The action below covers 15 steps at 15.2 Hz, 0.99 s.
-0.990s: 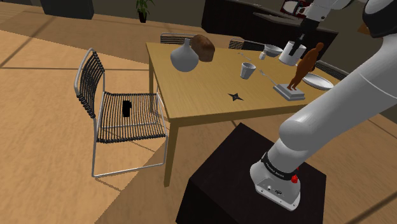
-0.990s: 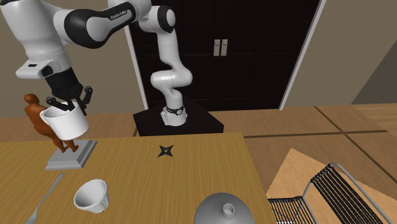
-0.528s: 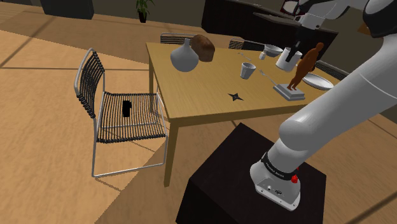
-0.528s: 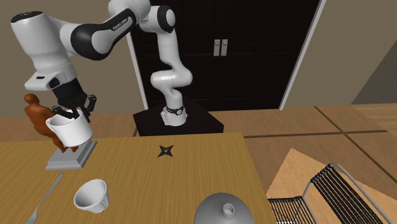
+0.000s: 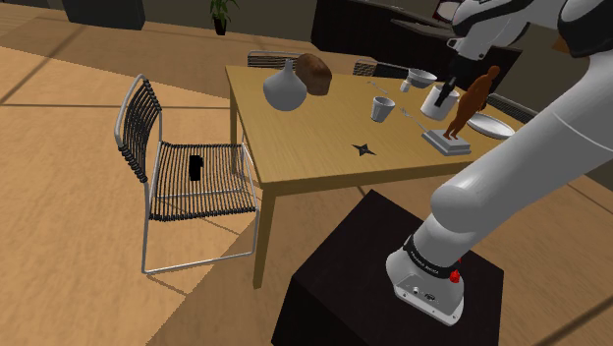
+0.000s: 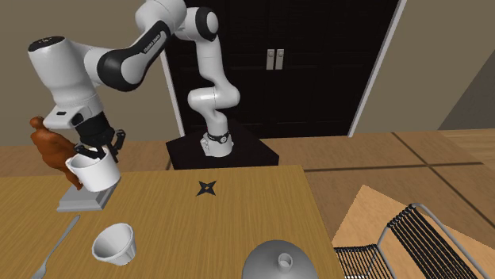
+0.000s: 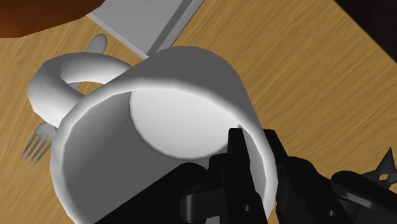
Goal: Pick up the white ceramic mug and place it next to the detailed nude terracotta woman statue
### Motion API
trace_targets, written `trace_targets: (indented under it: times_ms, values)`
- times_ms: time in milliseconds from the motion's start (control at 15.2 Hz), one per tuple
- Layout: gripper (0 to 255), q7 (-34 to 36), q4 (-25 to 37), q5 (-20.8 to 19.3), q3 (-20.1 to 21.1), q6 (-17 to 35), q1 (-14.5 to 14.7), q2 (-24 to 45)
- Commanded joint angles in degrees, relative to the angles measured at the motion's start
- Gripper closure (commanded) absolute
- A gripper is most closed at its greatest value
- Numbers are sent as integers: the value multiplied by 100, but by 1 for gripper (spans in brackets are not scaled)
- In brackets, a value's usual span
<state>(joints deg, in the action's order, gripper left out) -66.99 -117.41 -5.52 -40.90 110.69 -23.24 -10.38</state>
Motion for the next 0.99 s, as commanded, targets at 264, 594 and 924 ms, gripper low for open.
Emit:
trace_targets:
  times_ms: [264,594,924]
  values:
    - [255,-62,-368,66,-64,475,-2,127]
    - [255,-143,-639,157,-124,864,1,277]
    - [255,-254,-879,291,-184,1254,8,471]
